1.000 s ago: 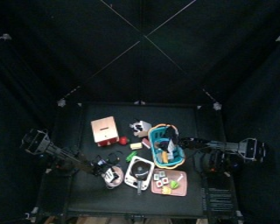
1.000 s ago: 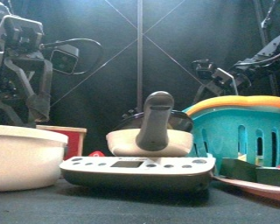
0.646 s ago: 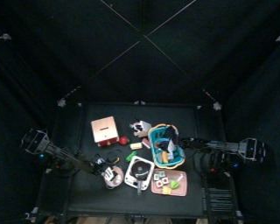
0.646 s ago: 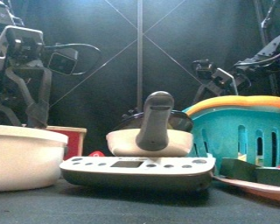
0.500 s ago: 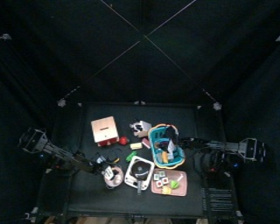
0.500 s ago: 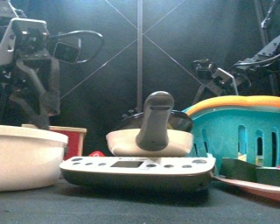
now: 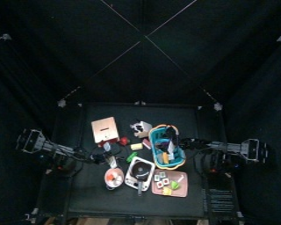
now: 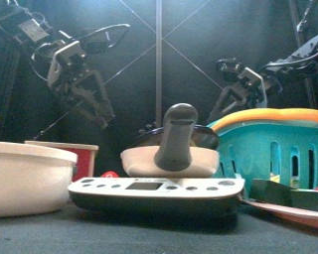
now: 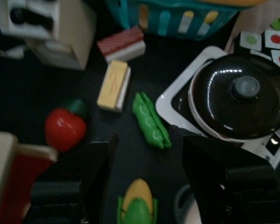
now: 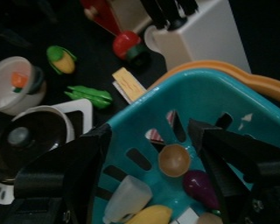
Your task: Grab potlid
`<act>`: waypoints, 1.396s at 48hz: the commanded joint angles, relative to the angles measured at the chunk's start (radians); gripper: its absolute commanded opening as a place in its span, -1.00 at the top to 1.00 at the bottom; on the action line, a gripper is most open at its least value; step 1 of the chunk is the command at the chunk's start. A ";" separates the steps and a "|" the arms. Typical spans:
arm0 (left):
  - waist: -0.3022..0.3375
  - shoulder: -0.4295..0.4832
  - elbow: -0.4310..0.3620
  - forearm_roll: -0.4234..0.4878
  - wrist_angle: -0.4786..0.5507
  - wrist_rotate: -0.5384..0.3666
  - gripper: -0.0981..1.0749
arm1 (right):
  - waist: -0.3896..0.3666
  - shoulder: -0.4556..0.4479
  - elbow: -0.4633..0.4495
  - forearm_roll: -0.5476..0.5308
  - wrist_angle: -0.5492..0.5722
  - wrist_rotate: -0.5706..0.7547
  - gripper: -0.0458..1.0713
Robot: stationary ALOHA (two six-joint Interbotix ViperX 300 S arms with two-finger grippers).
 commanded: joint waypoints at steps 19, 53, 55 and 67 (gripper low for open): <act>0.051 0.166 -0.120 0.152 -0.313 0.006 -0.67 | -0.028 -0.061 0.014 -0.055 -0.003 0.000 -0.87; -0.012 0.336 -0.262 0.158 -0.373 0.008 -0.67 | -0.021 -0.061 0.040 -0.054 -0.002 0.000 -0.87; -0.012 0.334 -0.262 0.158 -0.377 0.008 -0.67 | -0.023 -0.061 0.040 -0.054 -0.002 0.000 -0.87; -0.006 0.368 -0.265 0.143 -0.379 0.008 -0.67 | -0.029 -0.060 0.040 -0.051 -0.002 0.000 -0.87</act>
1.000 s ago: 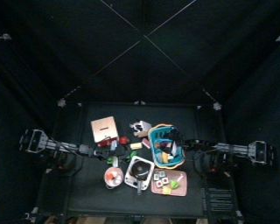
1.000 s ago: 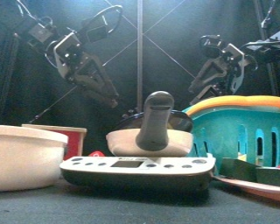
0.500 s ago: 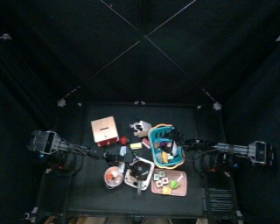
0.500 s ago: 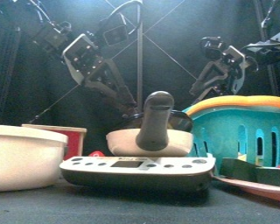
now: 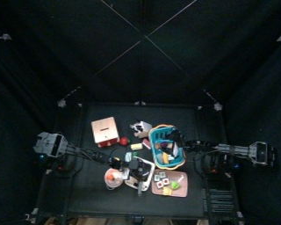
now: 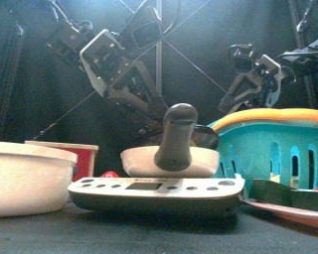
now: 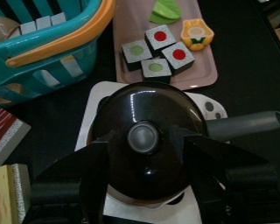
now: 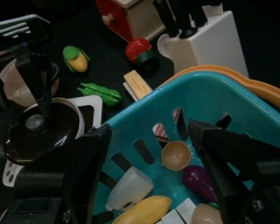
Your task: Grab potlid
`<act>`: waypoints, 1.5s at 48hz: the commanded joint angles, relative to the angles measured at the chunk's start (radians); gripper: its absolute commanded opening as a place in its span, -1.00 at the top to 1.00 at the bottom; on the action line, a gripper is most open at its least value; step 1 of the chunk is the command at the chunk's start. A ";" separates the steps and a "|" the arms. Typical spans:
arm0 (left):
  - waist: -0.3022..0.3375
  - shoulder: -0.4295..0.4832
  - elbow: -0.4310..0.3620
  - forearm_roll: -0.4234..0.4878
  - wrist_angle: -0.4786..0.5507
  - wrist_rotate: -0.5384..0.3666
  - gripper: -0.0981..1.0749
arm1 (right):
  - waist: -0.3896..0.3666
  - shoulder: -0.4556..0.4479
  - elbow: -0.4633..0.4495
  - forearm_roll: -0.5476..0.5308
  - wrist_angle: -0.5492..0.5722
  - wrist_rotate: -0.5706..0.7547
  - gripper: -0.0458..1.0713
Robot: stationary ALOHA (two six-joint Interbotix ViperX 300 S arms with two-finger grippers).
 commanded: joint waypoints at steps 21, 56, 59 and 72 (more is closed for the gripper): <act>0.005 0.005 -0.028 -0.002 0.003 0.000 -0.65 | -0.003 -0.002 -0.011 0.002 -0.003 -0.002 -0.87; 0.005 0.006 -0.037 0.002 0.032 0.000 -0.64 | -0.005 0.015 -0.012 -0.002 -0.002 -0.002 -0.87; 0.005 0.005 -0.037 0.002 0.032 0.000 -0.64 | -0.005 0.015 -0.012 -0.002 -0.002 -0.002 -0.87; 0.005 0.006 -0.034 0.003 0.043 0.002 -0.63 | -0.008 0.017 -0.012 0.002 -0.003 -0.002 -0.87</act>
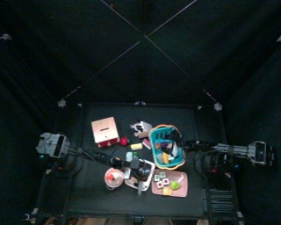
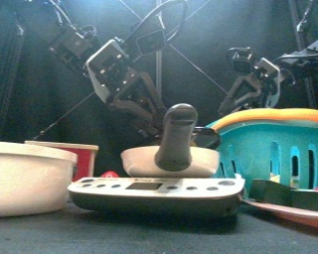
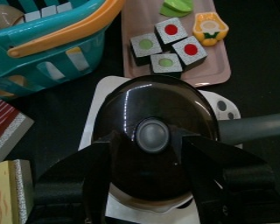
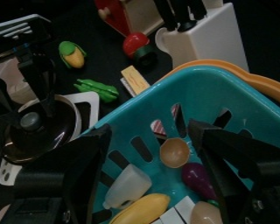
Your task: Grab potlid
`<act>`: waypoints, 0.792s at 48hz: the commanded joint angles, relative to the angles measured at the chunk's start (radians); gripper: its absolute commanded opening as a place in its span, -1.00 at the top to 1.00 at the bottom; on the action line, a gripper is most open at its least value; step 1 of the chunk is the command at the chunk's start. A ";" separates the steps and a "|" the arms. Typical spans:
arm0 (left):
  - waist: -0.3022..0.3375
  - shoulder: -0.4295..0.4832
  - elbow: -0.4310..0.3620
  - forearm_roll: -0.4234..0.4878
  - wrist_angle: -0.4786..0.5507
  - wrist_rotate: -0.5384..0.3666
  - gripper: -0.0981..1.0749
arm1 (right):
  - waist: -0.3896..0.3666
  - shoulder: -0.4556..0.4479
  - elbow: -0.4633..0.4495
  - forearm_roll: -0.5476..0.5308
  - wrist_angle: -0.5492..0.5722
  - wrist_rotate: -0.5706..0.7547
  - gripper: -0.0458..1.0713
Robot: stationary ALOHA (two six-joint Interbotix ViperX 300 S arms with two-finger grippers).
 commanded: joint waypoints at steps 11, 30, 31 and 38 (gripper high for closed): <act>0.003 -0.009 -0.020 0.002 0.008 0.002 -0.42 | -0.005 0.003 -0.014 0.000 -0.005 -0.002 -0.87; 0.000 -0.043 -0.021 -0.002 0.008 0.003 -0.28 | -0.005 0.006 -0.012 0.000 -0.003 -0.002 -0.87; -0.002 -0.046 -0.020 -0.002 0.008 0.003 -0.28 | -0.005 0.006 -0.014 0.002 -0.005 -0.002 -0.87; -0.008 -0.071 -0.015 -0.002 0.008 0.003 -0.28 | -0.005 0.005 -0.014 0.002 -0.003 -0.002 -0.87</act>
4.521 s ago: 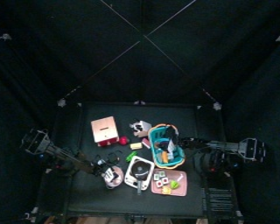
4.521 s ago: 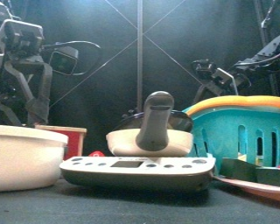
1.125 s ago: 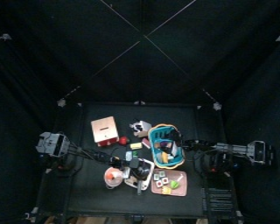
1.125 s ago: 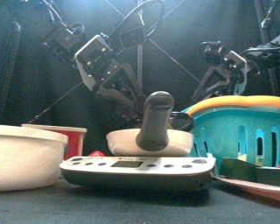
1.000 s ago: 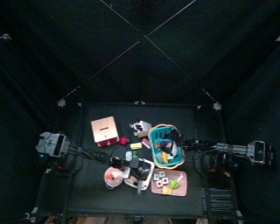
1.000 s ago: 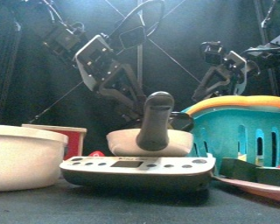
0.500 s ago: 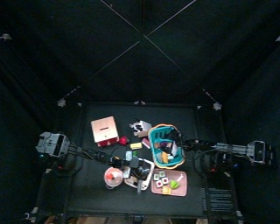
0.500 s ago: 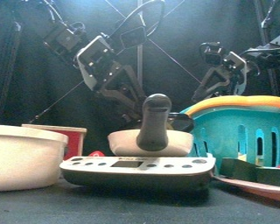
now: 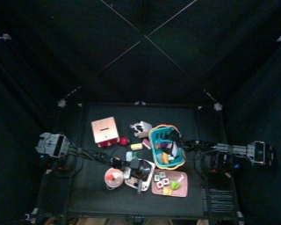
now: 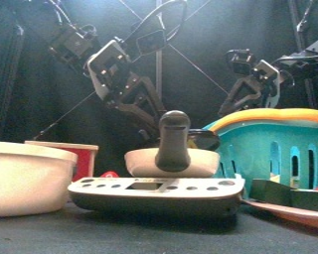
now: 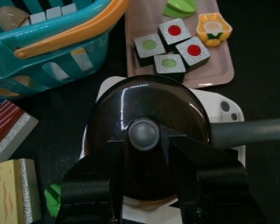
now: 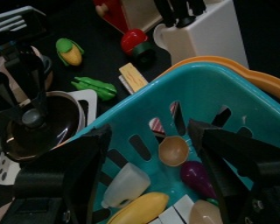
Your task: Grab potlid
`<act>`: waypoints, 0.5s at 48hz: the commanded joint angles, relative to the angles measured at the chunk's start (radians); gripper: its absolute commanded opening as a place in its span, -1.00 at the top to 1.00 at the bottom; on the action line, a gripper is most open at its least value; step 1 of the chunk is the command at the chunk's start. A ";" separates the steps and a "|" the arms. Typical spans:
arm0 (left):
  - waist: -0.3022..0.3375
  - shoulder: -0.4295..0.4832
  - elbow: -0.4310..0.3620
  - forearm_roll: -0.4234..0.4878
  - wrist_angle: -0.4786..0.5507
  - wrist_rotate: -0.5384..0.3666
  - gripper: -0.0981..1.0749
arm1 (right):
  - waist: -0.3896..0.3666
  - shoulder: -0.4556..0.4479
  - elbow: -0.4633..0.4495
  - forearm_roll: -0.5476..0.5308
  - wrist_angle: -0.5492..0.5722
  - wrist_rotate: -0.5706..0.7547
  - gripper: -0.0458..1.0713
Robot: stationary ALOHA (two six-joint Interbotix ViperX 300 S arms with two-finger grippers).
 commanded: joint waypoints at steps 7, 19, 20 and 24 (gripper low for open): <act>-0.005 -0.046 -0.008 0.000 0.012 0.002 -0.28 | -0.003 -0.008 -0.014 0.002 -0.003 -0.002 -0.87; -0.005 -0.046 -0.002 -0.002 0.020 0.002 -0.28 | -0.003 -0.006 -0.012 0.002 -0.002 -0.002 -0.87; -0.006 -0.048 -0.002 -0.002 0.020 0.000 -0.28 | -0.003 -0.008 -0.012 0.002 -0.003 -0.002 -0.87; -0.008 -0.052 -0.002 -0.006 0.020 0.000 -0.28 | -0.003 -0.006 -0.012 0.002 -0.003 -0.002 -0.87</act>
